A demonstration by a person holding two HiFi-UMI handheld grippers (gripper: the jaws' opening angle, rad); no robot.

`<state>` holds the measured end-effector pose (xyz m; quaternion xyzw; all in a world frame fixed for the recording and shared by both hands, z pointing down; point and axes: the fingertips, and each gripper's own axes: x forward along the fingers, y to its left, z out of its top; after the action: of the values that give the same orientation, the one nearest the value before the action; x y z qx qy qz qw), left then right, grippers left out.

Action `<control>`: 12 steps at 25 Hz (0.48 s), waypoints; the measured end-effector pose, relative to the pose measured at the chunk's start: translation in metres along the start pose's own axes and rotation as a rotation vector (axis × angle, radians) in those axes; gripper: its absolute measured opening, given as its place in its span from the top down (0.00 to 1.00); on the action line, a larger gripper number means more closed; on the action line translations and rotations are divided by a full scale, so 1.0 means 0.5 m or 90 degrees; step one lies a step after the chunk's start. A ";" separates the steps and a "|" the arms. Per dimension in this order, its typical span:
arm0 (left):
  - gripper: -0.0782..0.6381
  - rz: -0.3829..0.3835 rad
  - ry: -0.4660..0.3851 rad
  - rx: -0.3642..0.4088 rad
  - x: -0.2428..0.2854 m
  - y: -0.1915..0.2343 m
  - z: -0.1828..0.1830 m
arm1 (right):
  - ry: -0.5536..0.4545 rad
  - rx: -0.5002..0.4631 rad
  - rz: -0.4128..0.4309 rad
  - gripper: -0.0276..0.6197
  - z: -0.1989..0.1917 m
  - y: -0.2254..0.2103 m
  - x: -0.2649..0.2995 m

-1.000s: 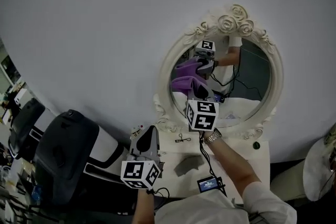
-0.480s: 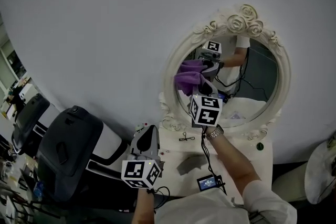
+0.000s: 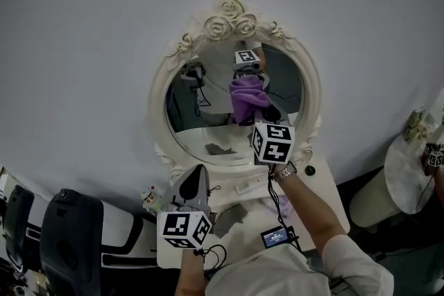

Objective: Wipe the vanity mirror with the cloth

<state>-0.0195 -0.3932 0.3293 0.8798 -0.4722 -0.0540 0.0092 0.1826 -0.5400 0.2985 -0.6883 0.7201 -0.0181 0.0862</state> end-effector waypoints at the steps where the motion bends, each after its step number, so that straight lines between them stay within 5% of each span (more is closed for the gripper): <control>1: 0.89 -0.018 0.003 -0.001 0.015 -0.019 -0.004 | 0.001 -0.001 -0.021 0.87 0.003 -0.036 -0.006; 8: 0.89 -0.116 0.002 -0.011 0.091 -0.131 -0.019 | 0.035 -0.005 -0.146 0.87 -0.013 -0.249 -0.046; 12: 0.89 -0.126 0.012 -0.017 0.097 -0.150 -0.035 | 0.048 -0.007 -0.160 0.87 -0.033 -0.277 -0.054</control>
<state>0.0712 -0.3928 0.3374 0.9224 -0.3820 -0.0528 0.0196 0.3180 -0.5219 0.3376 -0.7724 0.6309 -0.0508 0.0525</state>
